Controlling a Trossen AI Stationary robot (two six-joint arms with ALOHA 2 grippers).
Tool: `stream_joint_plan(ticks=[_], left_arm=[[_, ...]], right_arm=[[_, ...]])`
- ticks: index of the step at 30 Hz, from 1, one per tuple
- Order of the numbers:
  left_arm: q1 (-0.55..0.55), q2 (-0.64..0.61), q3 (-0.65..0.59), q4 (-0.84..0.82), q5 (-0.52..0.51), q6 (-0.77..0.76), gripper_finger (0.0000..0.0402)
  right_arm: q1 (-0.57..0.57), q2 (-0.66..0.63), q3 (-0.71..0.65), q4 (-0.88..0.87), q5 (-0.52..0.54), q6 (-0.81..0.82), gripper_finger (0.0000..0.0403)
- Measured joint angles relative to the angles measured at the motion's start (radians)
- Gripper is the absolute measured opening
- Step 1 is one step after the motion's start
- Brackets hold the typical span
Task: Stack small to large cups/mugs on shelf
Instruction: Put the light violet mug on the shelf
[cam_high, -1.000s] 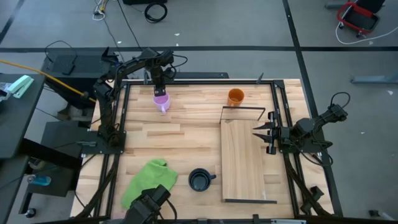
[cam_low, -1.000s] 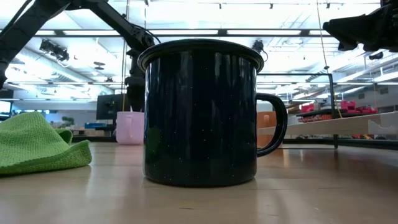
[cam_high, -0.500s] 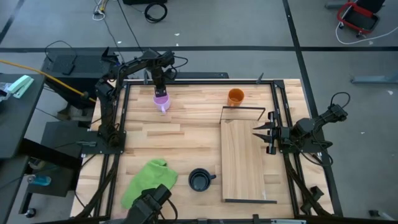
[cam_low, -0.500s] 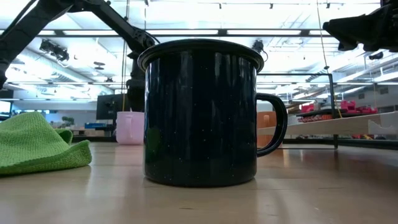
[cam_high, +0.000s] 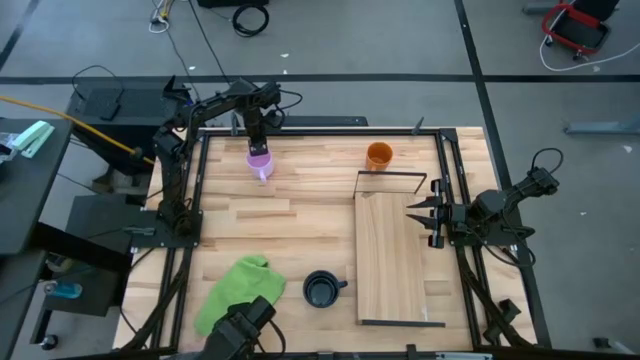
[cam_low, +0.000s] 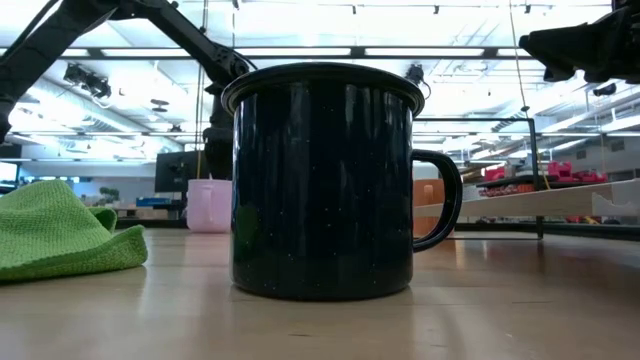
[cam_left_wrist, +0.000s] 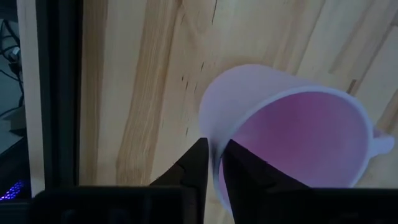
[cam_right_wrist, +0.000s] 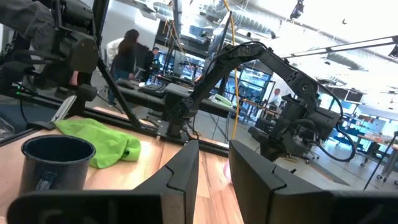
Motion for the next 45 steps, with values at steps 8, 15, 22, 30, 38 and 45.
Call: stream_joint_plan(ticks=[8,15,22,30,38,45], left_arm=[[0.0,0.0,0.0,0.0,-0.001,-0.002,0.0022],[0.0,0.0,0.0,-0.001,0.0,-0.083,0.0012],[-0.009,-0.009,0.0,-0.027,0.0,-0.243,0.0012],[-0.047,-0.059,0.031,-0.097,0.003,-0.394,0.0012],[-0.126,-0.068,0.226,-0.222,0.004,-0.527,0.0012],[-0.226,-0.068,0.445,-0.312,0.006,-0.631,0.0012]], right_arm=[[0.0,0.0,0.0,0.0,0.0,0.0,0.0097],[0.0,0.0,0.0,0.0,0.0,0.0,0.0097],[0.0,0.0,0.0,0.0,0.0,0.0,0.0097],[0.0,0.0,0.0,0.0,0.0,0.0,0.0097],[0.0,0.0,0.0,0.0,0.0,0.0,0.0096],[0.0,0.0,0.0,0.0,0.0,0.0,0.0097]])
